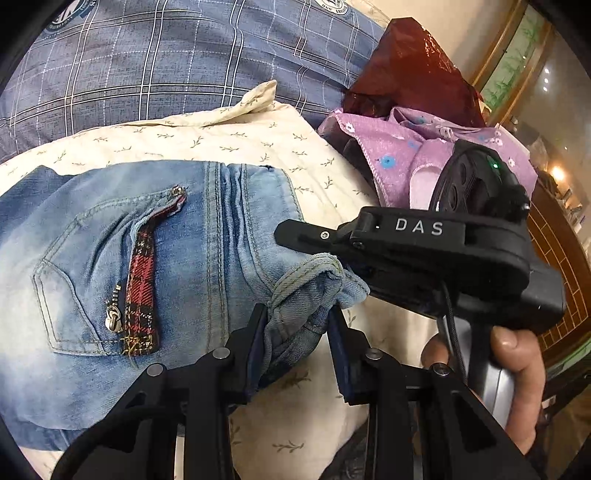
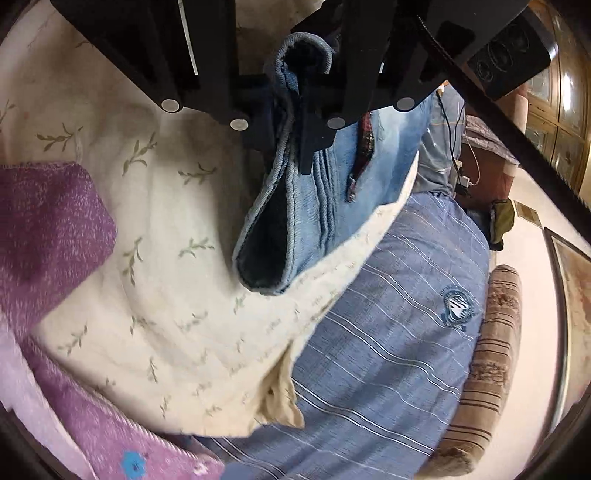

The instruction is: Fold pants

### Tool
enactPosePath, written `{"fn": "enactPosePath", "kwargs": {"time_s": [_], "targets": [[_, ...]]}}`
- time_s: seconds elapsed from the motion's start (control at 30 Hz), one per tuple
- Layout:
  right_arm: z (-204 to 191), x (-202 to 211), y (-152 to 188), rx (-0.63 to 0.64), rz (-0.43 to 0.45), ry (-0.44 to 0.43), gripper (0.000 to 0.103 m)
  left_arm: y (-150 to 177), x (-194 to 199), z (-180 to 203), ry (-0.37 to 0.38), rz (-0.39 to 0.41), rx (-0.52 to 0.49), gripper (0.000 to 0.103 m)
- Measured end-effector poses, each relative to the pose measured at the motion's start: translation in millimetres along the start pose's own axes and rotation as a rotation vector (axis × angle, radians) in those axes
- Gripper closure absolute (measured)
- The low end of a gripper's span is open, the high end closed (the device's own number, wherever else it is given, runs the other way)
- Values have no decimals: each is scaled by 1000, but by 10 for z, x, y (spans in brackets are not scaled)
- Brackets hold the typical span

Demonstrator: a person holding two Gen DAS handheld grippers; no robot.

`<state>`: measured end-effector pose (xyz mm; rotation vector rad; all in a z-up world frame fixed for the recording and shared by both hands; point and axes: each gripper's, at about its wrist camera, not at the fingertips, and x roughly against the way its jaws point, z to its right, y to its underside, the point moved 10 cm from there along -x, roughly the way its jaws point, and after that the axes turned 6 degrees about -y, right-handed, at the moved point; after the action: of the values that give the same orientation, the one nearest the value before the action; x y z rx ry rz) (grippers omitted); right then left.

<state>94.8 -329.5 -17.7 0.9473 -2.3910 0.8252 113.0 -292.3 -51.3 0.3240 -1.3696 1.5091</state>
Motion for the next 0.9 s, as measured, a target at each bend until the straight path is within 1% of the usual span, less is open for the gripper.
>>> {"fn": "enactPosePath", "kwargs": {"time_s": [0.07,0.1,0.17,0.23,0.27,0.33,0.4,0.53,0.63,0.7,0.73,0.8,0.83,0.9], "targets": [[-52,-5,-9,13,-6,15,93,-38,45,-56,44,-8,56,73],[-119,6,-23,40,-11,36,93,-65,106,-86,79,4,91,73],[-324,40,-63,110,-8,77,94,-93,238,-123,120,37,130,73],[-576,52,-87,196,-17,144,94,-126,396,-172,142,79,150,73],[-678,57,-90,220,-16,150,94,-140,474,-209,155,99,163,73],[-971,43,-68,273,-17,143,94,-162,671,-339,191,137,209,73],[-1250,13,-19,316,-17,116,93,-154,895,-532,226,173,269,73],[-1974,-247,190,422,-61,36,93,-63,1434,-1100,270,253,410,73],[-2515,-561,464,490,-116,-45,94,80,1785,-1633,282,303,523,73],[-2760,-887,667,500,-171,-89,94,236,1890,-2012,250,312,599,73],[-2823,-1067,766,505,-200,-95,94,321,1920,-2213,215,315,624,72],[-2867,-1484,990,501,-266,-99,94,505,1879,-2584,145,292,671,72],[-2831,-1695,1093,490,-297,-92,94,615,1829,-2765,125,269,713,71],[-2708,-2095,1301,472,-355,-80,93,835,1722,-3075,127,218,799,69]]}}
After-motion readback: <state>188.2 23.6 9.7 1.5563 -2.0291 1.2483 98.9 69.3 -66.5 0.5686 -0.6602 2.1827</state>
